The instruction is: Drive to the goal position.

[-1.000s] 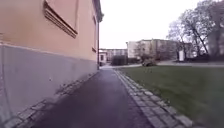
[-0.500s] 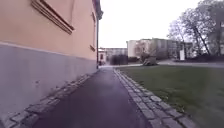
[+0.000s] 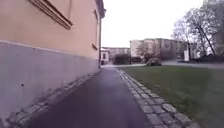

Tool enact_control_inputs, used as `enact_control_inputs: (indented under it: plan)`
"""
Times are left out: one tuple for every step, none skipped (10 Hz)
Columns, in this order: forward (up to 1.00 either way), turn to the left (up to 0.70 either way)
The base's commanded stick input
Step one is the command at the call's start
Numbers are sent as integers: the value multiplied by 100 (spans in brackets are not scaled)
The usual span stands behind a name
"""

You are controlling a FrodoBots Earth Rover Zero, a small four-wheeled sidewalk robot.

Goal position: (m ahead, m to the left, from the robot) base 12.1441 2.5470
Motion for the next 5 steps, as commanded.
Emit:
enact_control_inputs:
  plan:
    - [85,0]
    - [85,0]
    - [85,0]
    - [85,0]
    - [85,0]
